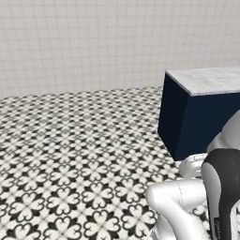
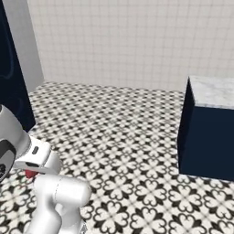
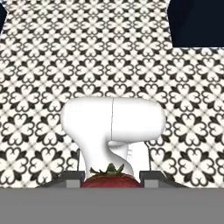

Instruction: Take the strawberry from the fridge and place it on top of the pancake, located on the dining counter.

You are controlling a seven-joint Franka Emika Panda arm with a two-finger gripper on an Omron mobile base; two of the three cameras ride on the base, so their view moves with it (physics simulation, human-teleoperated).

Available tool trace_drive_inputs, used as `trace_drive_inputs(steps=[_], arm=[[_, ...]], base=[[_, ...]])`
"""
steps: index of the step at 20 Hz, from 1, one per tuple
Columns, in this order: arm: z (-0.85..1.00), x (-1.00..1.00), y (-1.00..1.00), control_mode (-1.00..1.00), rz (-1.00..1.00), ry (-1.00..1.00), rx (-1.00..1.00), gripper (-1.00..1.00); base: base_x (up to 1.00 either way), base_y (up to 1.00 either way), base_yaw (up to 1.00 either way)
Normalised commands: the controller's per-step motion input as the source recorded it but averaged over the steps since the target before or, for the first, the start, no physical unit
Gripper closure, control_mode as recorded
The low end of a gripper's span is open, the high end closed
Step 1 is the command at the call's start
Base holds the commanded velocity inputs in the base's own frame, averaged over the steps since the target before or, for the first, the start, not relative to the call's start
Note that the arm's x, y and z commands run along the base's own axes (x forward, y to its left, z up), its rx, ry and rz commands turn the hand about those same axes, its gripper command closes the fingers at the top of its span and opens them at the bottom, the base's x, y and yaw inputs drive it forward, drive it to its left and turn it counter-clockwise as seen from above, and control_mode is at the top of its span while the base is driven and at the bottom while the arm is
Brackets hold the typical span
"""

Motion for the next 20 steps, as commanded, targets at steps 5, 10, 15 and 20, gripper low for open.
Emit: trace_drive_inputs(steps=[5,10,15,20], arm=[[0.0,0.0,0.0,1.0,0.0,0.0,0.0,1.0],[0.0,0.0,0.0,1.0,0.0,0.0,0.0,1.0],[0.0,0.0,0.0,1.0,0.0,0.0,0.0,1.0],[0.0,0.0,0.0,1.0,0.0,0.0,0.0,1.0]], base=[[1.0,0.36,-0.03],[1.0,0.37,-0.02],[1.0,0.29,-0.01],[1.0,0.41,0.0]])
